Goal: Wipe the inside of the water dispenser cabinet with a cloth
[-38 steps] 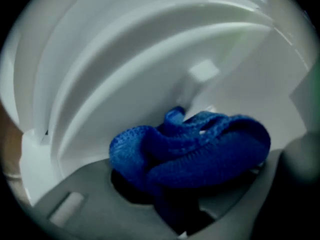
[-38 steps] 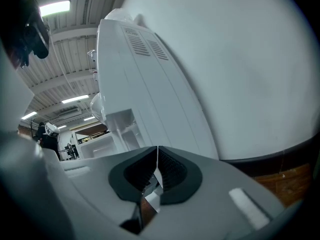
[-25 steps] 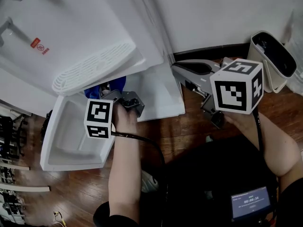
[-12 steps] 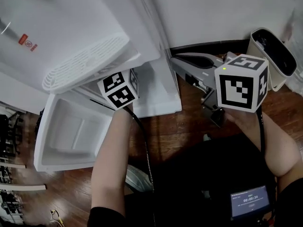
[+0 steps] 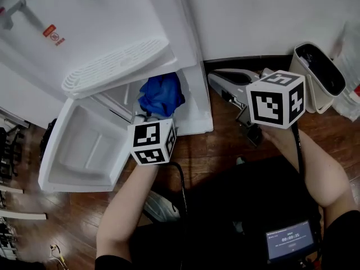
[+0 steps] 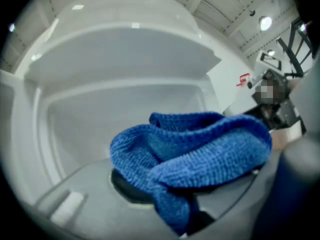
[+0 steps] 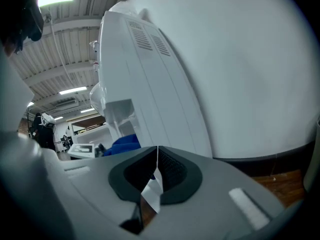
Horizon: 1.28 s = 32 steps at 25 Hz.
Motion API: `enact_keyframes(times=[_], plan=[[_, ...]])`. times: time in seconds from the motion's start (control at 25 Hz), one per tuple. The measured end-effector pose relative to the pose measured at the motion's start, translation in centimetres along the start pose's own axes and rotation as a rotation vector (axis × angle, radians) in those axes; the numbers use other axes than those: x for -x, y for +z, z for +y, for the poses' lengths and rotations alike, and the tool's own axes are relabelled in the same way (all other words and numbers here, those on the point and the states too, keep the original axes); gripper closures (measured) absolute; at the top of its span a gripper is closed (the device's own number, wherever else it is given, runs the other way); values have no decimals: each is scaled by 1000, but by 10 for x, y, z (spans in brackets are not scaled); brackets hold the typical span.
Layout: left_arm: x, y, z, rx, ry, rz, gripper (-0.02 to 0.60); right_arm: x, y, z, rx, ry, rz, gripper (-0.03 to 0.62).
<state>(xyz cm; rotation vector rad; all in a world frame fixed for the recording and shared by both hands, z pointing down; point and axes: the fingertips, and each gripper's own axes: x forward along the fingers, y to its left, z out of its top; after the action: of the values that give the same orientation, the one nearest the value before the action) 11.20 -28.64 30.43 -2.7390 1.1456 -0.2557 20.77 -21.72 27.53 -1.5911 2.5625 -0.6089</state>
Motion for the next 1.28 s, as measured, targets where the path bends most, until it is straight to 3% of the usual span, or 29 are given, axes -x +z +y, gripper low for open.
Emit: enact_keyframes(times=[0.24,0.36,0.52,0.84,1.0,1.16,1.28], plan=[[127,34,22,8,-32,33,437,-3,-61,35,118,100,325,582],[177,42,45,33,-6,39,436,-4,-76,64,190,189,395,582],[213,14,61,77,2,48,436,-10,-66,91,190,249,277,582],[203,9,48,92,-122,26,436,-19,-41,137,357,261,19,582],[205,6,31,98,-165,41,436,-20,-50,151,526,253,-14,582],[203,8,22,124,-172,40,436,-19,-52,151,519,254,-16,582],[203,8,15,72,-175,41,436,-18,-50,150,505,254,-17,582]])
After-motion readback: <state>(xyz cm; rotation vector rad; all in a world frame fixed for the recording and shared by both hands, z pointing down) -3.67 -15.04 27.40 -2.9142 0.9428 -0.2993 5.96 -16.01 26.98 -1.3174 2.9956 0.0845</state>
